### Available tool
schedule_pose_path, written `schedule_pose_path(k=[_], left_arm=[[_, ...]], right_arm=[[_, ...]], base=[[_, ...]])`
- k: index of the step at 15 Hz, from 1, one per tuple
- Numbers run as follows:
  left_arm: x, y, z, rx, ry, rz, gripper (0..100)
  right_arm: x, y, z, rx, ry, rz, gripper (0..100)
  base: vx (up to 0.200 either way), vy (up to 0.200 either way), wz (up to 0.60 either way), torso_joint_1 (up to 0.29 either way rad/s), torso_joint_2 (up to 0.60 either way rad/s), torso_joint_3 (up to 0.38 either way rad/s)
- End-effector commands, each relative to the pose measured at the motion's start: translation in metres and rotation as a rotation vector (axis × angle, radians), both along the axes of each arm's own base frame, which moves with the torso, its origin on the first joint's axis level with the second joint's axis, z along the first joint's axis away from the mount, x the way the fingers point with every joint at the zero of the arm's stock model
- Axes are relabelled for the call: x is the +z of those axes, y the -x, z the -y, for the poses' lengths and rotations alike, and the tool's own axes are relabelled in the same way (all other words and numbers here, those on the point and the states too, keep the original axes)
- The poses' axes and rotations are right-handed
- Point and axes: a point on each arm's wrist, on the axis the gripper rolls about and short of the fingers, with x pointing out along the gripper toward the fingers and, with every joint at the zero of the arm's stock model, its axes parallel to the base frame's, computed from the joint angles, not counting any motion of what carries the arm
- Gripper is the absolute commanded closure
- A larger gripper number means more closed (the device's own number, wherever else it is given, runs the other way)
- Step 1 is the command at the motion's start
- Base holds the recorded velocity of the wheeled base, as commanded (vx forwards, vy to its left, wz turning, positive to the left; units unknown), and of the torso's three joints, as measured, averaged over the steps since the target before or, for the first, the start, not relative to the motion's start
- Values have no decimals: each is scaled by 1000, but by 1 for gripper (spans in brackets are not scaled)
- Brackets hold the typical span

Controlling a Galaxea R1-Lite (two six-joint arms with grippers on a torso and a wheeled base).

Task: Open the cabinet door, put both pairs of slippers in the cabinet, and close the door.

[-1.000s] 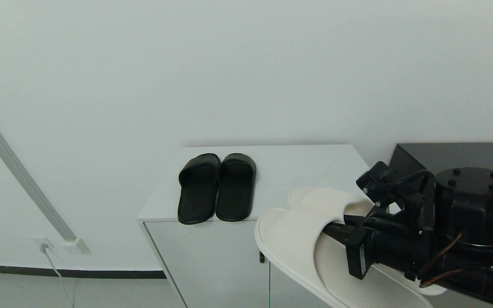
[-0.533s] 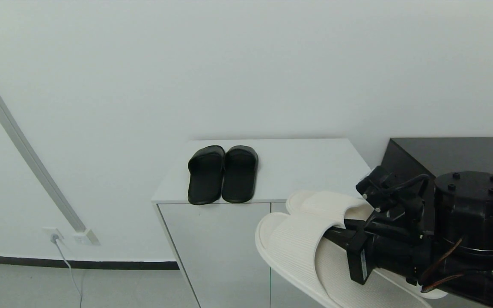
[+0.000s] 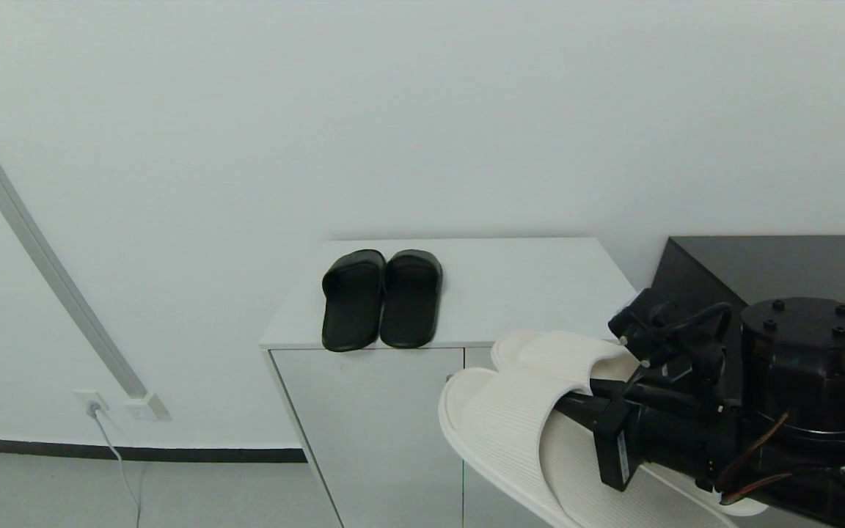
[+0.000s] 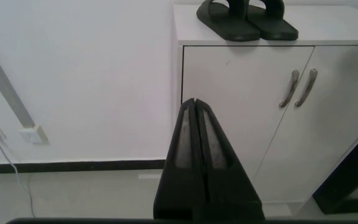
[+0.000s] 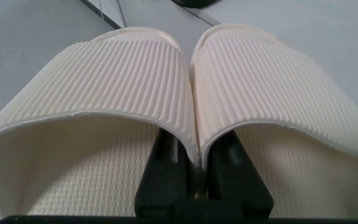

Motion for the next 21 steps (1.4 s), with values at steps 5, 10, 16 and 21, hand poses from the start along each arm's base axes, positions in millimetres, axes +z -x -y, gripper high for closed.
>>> schedule_pose_path(k=[5, 10, 16, 21], left_arm=[[0, 0, 0, 0, 1, 0, 100], [0, 0, 0, -7, 1, -2, 0], [0, 0, 0, -6, 1, 0, 0], [0, 0, 0, -4, 2, 0, 0]], right_arm=[[-7, -1, -2, 1, 22, -17, 100], [-8, 0, -1, 3, 23, -19, 100], [-10, 2, -3, 17, 29, -25, 100], [-10, 3, -2, 11, 7, -1, 100]], base=[[0, 0, 0, -120, 279, 160], [0, 0, 0, -224, 543, 315], [0, 0, 0, -195, 514, 317], [0, 0, 0, -158, 489, 328]])
